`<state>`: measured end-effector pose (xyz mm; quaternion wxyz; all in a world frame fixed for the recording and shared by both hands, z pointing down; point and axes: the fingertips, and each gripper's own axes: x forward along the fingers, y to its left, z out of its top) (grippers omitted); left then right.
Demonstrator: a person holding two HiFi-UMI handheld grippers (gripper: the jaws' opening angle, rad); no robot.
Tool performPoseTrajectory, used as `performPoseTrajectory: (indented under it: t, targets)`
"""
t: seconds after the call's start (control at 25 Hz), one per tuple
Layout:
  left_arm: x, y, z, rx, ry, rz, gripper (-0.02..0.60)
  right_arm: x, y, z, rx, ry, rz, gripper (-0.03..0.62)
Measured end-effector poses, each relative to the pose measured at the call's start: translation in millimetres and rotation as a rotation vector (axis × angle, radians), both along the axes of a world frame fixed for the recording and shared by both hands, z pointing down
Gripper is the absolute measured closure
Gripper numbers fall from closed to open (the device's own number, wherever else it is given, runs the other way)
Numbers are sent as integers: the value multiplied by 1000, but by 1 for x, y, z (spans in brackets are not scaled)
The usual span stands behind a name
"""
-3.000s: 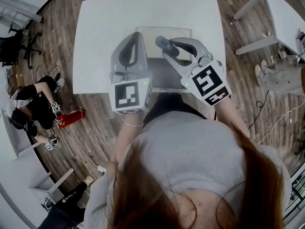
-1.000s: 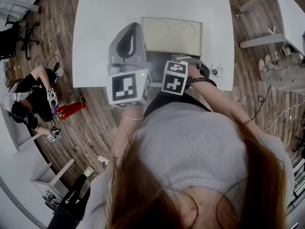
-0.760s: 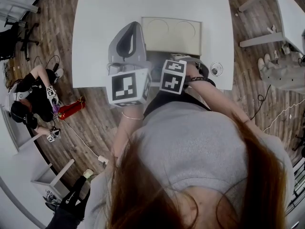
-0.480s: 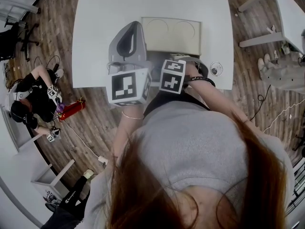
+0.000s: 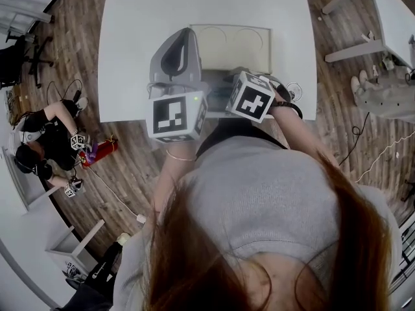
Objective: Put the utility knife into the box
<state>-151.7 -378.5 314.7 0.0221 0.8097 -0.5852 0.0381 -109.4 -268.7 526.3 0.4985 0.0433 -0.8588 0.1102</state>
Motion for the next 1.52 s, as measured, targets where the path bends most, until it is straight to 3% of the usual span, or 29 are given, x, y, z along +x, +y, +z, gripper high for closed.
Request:
performPoseTrajectory:
  t: [0.24,0.4,0.64,0.96,1.24,1.52]
  targets:
    - [3,-4,-5,11,-7,11,588,4,-55,-97,162,-284,196,415]
    - [9,-4,-10,23,-10,27,588,16,-91,-172,356,-490,356,421]
    - [20,-6,-16,35,-13,48,588,38,-112,-227,600,-623,501,426]
    - [31,-6,-21,41,-19,56,588,57,-119,-246,684,-725,610,475]
    - [31,-2,-23,47,-29,20,588,69,-120,-249,705,-752,657,589]
    - [33,9,-13,49,-36,-17,588,75,-117,-242,717,-775,664,591]
